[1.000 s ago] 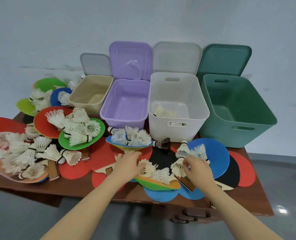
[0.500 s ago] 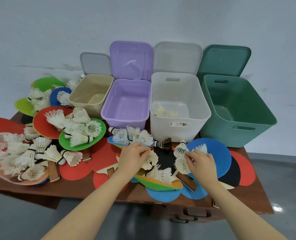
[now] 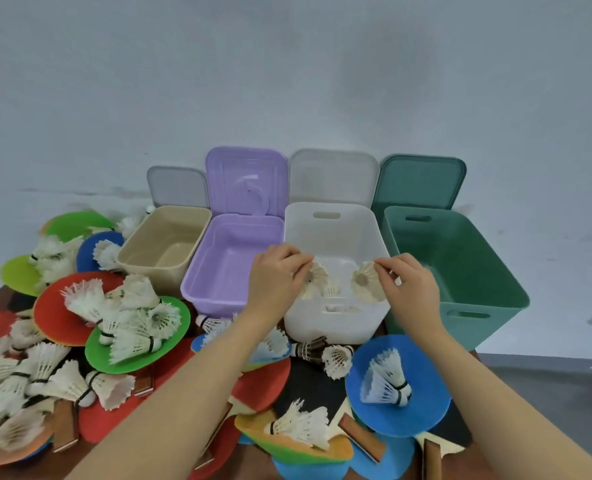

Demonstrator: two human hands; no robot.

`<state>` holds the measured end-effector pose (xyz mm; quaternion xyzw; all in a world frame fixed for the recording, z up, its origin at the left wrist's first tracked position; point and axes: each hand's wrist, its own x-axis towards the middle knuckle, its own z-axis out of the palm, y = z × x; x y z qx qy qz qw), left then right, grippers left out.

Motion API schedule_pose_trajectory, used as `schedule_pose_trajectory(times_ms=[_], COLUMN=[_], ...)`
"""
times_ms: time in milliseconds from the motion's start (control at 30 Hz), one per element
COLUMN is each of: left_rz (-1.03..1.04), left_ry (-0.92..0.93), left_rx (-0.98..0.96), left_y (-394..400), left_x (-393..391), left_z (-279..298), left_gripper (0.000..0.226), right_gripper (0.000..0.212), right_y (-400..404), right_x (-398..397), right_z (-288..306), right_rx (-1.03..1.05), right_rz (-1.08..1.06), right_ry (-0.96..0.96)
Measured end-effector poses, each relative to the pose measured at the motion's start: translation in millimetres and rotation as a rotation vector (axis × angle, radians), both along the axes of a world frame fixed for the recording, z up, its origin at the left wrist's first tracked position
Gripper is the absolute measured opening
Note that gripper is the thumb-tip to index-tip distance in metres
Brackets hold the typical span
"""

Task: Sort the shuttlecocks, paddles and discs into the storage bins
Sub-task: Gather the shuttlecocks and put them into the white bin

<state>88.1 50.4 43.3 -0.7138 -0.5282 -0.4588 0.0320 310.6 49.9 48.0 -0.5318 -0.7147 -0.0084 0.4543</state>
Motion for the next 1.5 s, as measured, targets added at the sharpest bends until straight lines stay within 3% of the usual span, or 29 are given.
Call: schedule_pose_trajectory(times_ms=[167, 267, 400, 633, 833, 1000, 1100, 1200, 1333, 1500], left_rz=[0.102, 0.14, 0.16, -0.025, -0.154, -0.241, -0.262, -0.265, -0.245, -0.176], left_ry=[0.06, 0.11, 0.195, 0.222, 0.155, 0.185, 0.257, 0.362, 0.389, 0.255], left_rx=[-0.061, -0.124, -0.347, -0.252, -0.226, -0.423, -0.571, -0.709, -0.839, -0.837], left_y=[50.3, 71.3, 77.1, 34.6, -11.6, -40.0, -48.3, -52.7, -55.8, -55.2], left_x=[16.7, 22.5, 25.7, 34.3, 47.5, 60.9, 76.5, 95.0, 113.3, 130.7], left_z=[11.2, 10.7, 4.3, -26.3, -59.5, -82.9, -94.8, -108.4, -121.4, -126.0], left_gripper=[0.016, 0.014, 0.032, 0.03, 0.032, 0.041, 0.036, 0.042, 0.077, 0.04], right_gripper=[0.007, 0.014, 0.025, 0.013, 0.008, 0.027, 0.037, 0.029, 0.009, 0.007], right_y=[53.5, 75.7, 81.6, 24.1, -23.1, -40.9, -41.3, -38.5, -34.9, -38.0], right_x=[6.0, 10.9, 19.0, 31.1, 48.4, 72.4, 81.8, 83.6, 84.2, 88.4], right_z=[3.0, -3.9, -18.2, -35.7, -67.2, -110.4, -129.6, -138.2, -142.1, -141.1], right_rx=[-0.05, -0.188, -0.377, -0.273, -0.378, -0.655, -0.756, -0.729, -0.654, -0.582], right_rz=[-0.034, -0.04, -0.004, 0.091, 0.075, 0.059, 0.04, 0.016, 0.027, -0.003], right_ry=[-0.047, -0.06, -0.088, 0.029, 0.044, -0.124, -0.289, -0.327, -0.222, -0.147])
